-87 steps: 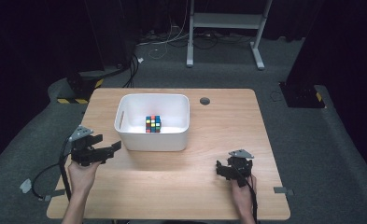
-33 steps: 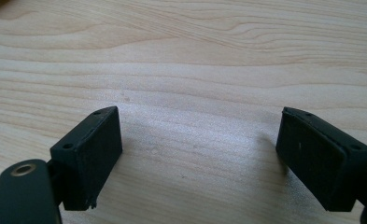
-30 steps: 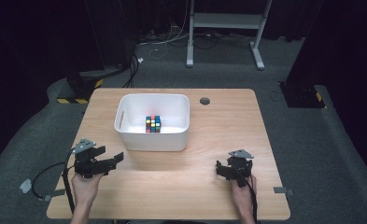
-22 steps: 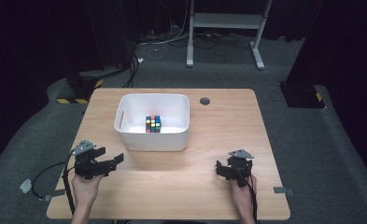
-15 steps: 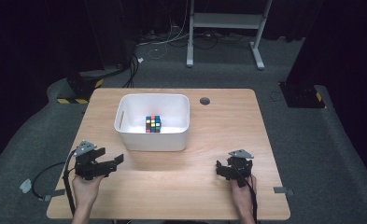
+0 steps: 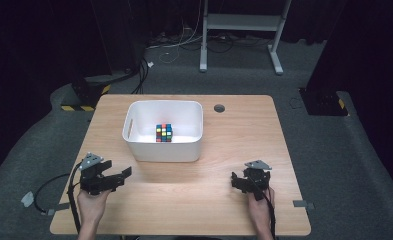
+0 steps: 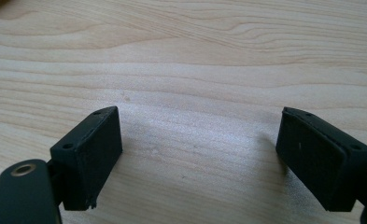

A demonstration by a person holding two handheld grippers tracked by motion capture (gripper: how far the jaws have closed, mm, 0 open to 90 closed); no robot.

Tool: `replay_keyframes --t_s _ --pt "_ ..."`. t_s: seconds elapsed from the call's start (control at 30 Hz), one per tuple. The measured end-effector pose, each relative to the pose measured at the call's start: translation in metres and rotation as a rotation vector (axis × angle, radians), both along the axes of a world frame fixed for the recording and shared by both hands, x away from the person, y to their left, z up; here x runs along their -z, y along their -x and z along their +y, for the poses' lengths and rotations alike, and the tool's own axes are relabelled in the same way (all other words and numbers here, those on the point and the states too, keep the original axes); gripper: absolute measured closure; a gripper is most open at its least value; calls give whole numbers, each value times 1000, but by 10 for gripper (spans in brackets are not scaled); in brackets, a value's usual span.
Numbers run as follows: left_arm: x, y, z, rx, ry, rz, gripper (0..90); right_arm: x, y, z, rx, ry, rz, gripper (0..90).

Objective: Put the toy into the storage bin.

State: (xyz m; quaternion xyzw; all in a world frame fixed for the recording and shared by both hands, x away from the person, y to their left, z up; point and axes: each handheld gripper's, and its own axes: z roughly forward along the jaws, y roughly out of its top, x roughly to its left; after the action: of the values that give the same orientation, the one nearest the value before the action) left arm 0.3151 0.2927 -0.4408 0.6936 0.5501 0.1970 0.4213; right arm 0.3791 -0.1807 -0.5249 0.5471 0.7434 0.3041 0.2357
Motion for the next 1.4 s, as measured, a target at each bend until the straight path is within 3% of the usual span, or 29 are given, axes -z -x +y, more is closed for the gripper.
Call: replay_keyframes --t_s 1.4 --pt "29 -6 -5 -19 -69 47 150 0 0 0 0 0 0 143"
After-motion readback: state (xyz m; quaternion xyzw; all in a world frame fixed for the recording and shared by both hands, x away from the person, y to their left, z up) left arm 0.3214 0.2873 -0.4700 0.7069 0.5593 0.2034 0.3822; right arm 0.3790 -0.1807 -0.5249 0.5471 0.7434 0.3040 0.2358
